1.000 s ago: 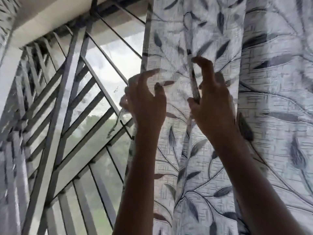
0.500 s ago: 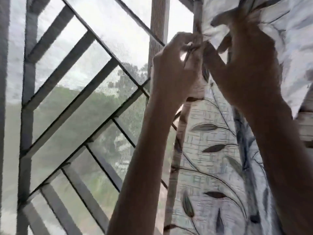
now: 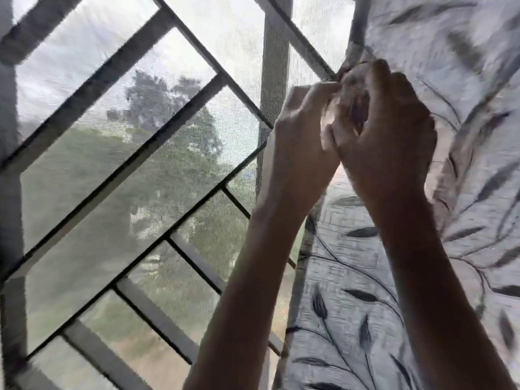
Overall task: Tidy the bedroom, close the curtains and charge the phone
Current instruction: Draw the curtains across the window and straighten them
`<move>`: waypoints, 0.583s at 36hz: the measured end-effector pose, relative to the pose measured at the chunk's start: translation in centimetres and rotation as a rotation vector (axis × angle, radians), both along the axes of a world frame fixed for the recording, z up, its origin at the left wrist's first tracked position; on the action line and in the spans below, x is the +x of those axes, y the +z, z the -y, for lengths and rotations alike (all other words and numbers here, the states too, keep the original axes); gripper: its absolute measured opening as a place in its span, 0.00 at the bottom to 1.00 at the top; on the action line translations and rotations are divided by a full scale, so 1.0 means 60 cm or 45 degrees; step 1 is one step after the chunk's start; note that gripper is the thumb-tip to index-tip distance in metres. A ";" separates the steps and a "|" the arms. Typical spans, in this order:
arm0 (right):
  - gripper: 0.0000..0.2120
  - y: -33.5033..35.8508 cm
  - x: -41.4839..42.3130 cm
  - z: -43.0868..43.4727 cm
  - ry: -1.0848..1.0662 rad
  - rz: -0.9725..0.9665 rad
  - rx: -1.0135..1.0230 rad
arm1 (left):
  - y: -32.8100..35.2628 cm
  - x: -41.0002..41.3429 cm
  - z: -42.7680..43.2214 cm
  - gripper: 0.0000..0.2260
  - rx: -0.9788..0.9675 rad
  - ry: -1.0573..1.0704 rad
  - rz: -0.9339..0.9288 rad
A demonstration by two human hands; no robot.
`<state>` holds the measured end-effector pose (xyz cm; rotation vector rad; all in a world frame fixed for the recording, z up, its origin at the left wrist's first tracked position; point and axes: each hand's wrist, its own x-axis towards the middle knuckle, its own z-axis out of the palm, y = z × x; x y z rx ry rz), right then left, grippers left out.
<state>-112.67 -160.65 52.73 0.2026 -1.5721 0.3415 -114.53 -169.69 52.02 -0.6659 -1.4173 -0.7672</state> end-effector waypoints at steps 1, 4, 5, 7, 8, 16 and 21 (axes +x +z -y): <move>0.14 -0.004 0.001 0.006 0.016 0.023 0.015 | -0.001 0.001 0.004 0.15 0.007 0.006 0.004; 0.11 -0.012 -0.001 0.021 0.063 0.038 0.045 | -0.007 0.006 0.023 0.15 0.032 0.035 -0.023; 0.10 -0.013 -0.002 0.024 0.069 0.062 0.052 | -0.008 0.009 0.030 0.15 0.041 0.074 -0.042; 0.09 -0.018 -0.006 0.032 0.078 0.131 0.054 | -0.009 0.014 0.042 0.16 0.048 0.158 -0.075; 0.10 -0.023 -0.009 0.038 0.080 0.155 0.063 | -0.007 0.016 0.049 0.16 0.046 0.191 -0.089; 0.16 -0.069 -0.021 0.122 0.325 0.177 -0.064 | -0.015 0.013 0.137 0.14 0.141 0.378 -0.026; 0.11 -0.093 -0.009 0.194 0.514 0.055 -0.097 | -0.030 0.004 0.177 0.13 0.124 0.396 0.007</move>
